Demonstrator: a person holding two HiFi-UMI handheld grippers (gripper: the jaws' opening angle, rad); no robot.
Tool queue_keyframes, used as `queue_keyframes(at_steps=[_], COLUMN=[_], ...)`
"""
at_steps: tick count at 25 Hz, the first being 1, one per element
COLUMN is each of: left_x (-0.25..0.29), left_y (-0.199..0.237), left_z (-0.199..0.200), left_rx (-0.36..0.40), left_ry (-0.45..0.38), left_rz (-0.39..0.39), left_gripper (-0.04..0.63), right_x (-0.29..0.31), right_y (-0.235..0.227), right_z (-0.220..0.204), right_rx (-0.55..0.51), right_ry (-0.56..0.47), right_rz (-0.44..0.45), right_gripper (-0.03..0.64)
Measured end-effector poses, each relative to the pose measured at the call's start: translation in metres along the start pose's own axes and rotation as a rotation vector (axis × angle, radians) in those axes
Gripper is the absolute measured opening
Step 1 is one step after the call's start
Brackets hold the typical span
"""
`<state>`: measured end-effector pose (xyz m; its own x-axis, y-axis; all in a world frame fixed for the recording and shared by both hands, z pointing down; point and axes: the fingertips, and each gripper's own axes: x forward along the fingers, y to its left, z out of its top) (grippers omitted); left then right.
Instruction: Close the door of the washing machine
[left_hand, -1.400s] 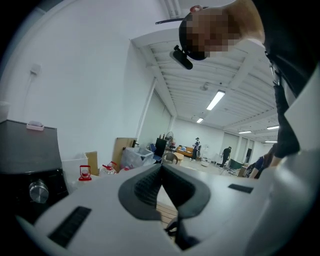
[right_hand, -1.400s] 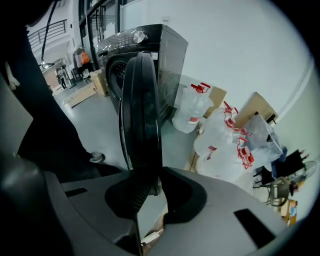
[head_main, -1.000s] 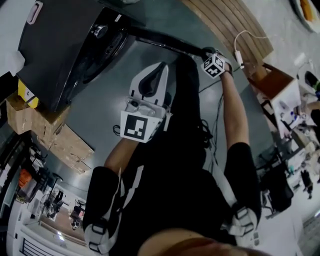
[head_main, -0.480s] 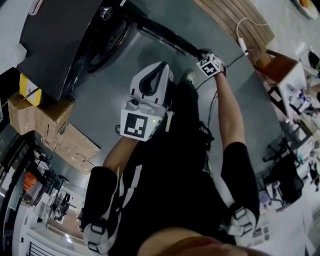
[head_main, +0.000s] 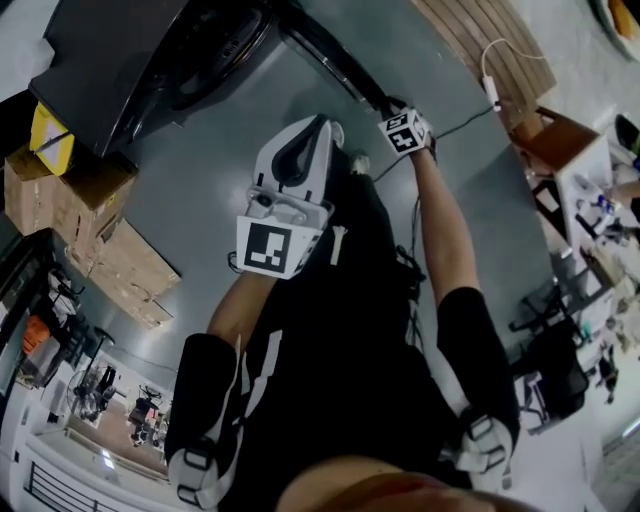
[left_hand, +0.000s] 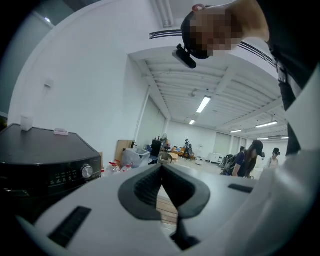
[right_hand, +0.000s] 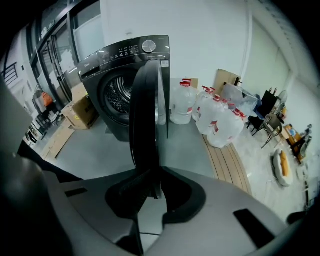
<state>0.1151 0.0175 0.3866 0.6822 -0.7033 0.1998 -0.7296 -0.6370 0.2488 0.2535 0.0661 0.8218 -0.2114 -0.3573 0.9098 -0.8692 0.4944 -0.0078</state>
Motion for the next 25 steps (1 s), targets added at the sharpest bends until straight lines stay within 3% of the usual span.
queue_keyframes(at_steps=[15, 25], left_x=[-0.092, -0.135], left_y=[-0.029, -0.002], left_z=[-0.028, -0.032], left_rx=[-0.037, -0.044], left_ry=[-0.070, -0.095], left_rz=[0.237, 0.321], left_gripper=[0.006, 0.006], right_x=[0.002, 0.010], right_y=[0.059, 0.109], right_z=[0.003, 0.015], right_rx=[0.059, 0.093], right_ry=[-0.062, -0.076], right_rz=[0.015, 0.057], right_gripper=[0.057, 0.058])
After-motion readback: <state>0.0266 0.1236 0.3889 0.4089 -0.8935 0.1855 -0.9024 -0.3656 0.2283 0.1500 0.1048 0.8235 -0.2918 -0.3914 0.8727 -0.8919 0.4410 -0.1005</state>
